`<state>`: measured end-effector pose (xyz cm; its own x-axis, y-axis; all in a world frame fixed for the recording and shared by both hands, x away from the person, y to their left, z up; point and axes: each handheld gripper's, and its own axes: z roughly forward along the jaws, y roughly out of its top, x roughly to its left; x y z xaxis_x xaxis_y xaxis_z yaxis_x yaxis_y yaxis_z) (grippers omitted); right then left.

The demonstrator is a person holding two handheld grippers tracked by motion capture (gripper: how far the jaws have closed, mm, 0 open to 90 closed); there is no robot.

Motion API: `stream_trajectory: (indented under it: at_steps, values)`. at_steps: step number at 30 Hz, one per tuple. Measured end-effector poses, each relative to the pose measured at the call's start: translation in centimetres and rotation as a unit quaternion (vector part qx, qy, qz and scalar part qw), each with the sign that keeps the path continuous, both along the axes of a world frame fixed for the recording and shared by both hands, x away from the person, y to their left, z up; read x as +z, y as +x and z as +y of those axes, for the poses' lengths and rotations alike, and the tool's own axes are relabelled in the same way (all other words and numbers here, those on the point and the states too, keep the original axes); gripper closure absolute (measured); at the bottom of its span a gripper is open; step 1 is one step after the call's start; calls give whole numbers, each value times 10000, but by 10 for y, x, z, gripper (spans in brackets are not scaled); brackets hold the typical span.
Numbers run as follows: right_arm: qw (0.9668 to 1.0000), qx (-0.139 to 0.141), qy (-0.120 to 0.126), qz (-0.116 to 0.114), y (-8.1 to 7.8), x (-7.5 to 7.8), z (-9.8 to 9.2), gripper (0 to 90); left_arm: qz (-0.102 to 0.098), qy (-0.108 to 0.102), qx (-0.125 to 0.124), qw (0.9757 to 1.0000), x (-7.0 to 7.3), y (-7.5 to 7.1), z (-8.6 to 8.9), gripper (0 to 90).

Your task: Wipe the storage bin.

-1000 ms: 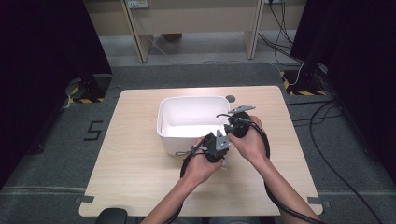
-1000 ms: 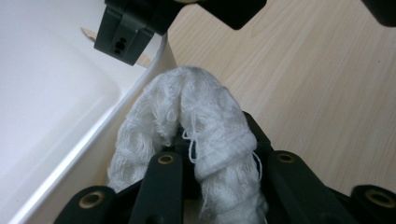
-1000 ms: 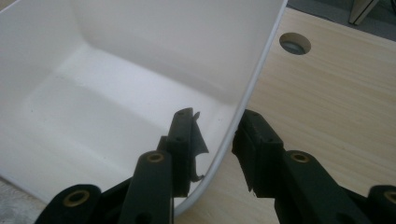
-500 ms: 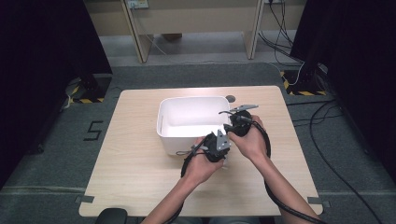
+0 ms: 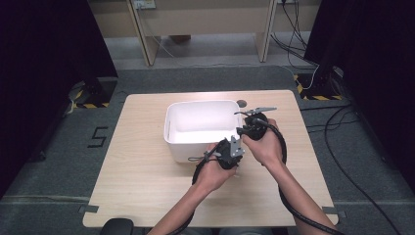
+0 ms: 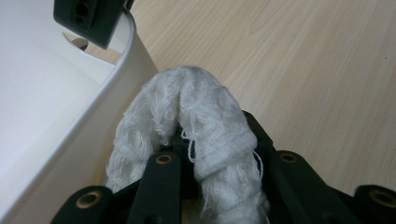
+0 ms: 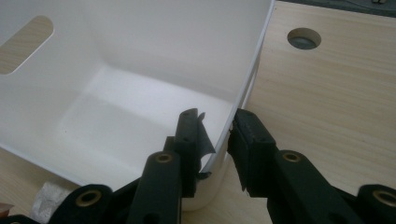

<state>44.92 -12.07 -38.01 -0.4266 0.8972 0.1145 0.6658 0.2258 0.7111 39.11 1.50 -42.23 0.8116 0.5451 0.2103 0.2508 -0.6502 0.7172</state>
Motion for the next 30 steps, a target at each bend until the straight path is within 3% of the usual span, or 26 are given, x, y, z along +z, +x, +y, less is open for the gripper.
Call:
stream_trajectory:
  at_steps: [11, 25, 30]
  values:
    - [10000, -30, 39, 52, 0, 1, 0, 736, -19, -13, -55, 10000, 3, 2, -4, 728]
    - [10000, -15, 59, 47, 0, 1, -1, 744, -13, 30, -68, 10000, -20, 7, -7, 735]
    - [10000, -6, 49, 42, 0, 1, -1, 744, 62, 135, -112, 9998, -28, 8, -8, 735]
